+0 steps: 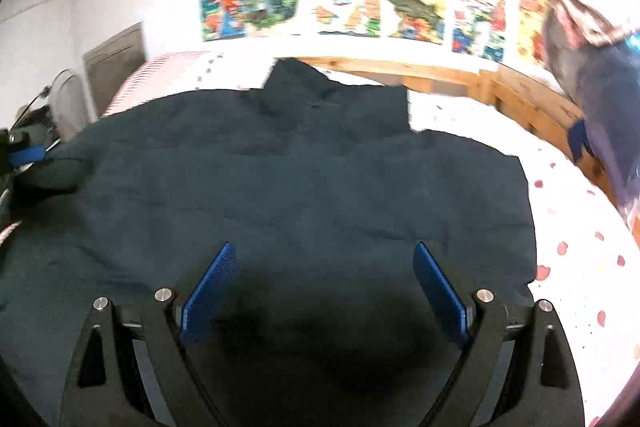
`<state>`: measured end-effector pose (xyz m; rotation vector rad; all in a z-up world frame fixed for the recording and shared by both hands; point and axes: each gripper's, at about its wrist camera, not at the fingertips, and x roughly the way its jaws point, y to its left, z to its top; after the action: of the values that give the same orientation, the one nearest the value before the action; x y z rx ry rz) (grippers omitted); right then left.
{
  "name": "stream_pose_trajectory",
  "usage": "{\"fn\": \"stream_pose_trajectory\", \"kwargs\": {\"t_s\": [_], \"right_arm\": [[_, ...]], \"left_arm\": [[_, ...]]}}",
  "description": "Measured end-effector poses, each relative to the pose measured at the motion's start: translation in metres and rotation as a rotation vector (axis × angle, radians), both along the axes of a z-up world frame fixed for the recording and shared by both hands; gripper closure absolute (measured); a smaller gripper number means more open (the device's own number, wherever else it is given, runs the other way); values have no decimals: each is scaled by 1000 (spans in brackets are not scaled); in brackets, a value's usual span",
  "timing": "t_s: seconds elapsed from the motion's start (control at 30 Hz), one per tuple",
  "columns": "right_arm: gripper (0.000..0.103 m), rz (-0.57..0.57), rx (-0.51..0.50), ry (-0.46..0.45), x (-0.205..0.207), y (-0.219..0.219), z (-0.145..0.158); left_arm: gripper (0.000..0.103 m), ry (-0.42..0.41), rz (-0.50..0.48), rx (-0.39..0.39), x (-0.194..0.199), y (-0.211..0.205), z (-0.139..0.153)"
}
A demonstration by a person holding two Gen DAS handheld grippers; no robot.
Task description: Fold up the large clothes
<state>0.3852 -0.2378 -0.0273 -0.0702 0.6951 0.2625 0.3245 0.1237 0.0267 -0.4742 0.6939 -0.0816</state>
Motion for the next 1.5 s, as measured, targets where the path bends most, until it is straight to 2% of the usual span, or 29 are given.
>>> {"fn": "stream_pose_trajectory", "kwargs": {"t_s": [0.07,0.13,0.23,0.3,0.37,0.53,0.6,0.7,0.87,0.93,1.0,1.03,1.1,1.17,1.27,1.4,1.5], "right_arm": [[16,52,7,10,-7,19,12],[16,108,19,23,-15,40,24],[16,158,40,38,-22,65,32],[16,154,17,44,-21,83,33],[16,99,-41,55,-16,102,28],[16,21,9,117,13,130,12],[16,17,12,120,21,141,4],[16,26,11,152,39,158,-16],[13,26,-21,211,53,177,-55],[12,19,-50,194,49,184,-68],[12,13,-81,165,43,189,-74],[12,12,-85,155,40,189,-74],[11,12,-62,144,35,185,-73],[11,13,-15,142,31,177,-68],[12,-17,34,158,23,159,-54],[11,-22,131,203,5,131,-36],[11,-19,191,215,-13,111,-24]], "left_arm": [[11,35,17,-90,-25,19,-7],[10,47,66,-112,-51,35,-13],[6,12,179,-136,-91,59,-20],[2,-8,289,-171,-113,74,-32],[1,-13,355,-210,-125,88,-46],[1,-53,504,-251,-130,119,-76],[1,-61,532,-317,-125,130,-88],[1,-71,553,-350,-110,142,-94],[3,-63,560,-279,-91,141,-103],[12,-71,581,-253,-98,139,-102],[38,-82,604,-235,-101,139,-99],[46,-89,613,-229,-102,139,-98],[75,-87,631,-193,-103,138,-91],[86,-119,654,-106,-103,131,-76],[93,-203,644,25,-103,116,-44],[95,-313,588,170,-101,89,-1],[95,-382,454,265,-90,56,39]]}}
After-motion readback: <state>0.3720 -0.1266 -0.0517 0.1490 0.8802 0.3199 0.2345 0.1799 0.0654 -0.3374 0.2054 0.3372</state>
